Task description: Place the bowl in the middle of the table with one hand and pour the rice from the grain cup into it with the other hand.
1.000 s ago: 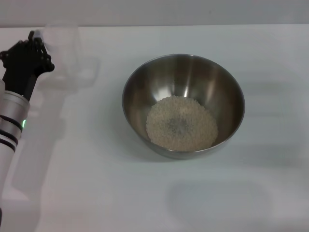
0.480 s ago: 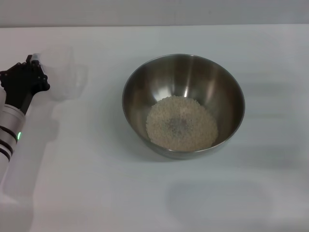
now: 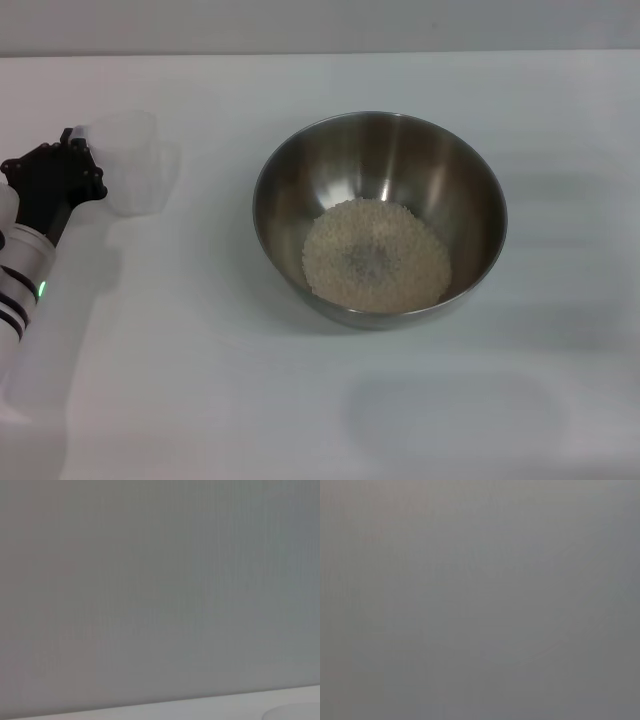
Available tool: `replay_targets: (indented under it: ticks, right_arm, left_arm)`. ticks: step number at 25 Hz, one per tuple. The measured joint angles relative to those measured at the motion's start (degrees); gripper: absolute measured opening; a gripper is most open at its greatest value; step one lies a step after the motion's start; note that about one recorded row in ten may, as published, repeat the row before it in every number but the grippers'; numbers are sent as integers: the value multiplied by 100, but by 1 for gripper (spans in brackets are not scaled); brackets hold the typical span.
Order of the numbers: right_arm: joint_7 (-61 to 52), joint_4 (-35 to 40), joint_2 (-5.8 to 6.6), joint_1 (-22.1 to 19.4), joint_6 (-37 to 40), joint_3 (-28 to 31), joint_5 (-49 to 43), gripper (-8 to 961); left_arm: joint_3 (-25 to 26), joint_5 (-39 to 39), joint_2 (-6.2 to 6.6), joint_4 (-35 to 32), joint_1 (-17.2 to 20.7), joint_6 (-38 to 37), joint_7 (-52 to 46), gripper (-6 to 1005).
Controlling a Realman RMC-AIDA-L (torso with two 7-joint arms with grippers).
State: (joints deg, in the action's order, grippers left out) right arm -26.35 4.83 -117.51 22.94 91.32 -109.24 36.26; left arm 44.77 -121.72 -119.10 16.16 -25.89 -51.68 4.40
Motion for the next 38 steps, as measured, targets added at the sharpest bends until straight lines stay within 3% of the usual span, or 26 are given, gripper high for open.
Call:
replay_targets:
  ticks: [13,22,26,30,34,38]
  right_arm:
    - [-2,0,0,0,9,0,-120,488]
    - [-2,0,0,27,9,0,-126,487]
    - [-2,0,5,38,9,0,-128,487]
    - [-2,0,5,40,3,0,-128,487]
    - [0,0,-24,48,-47,0,-129,487]
    - [41,3,-88,66,-202,-1,-128,488]
  left_arm:
    - [-92,-20,24,63,108,73,-156,135]
    - [-281,-35,36,87,371,-250,-288,411]
    - [-528,-37,33,102,709,-900,-591,437]
    - [-775,-35,40,105,991,-2136,-1154,436]
    - [-930,-36,22,107,1003,-2955,-1353,437]
    - [-938,-24,11,59,759,-2947,-1332,437]
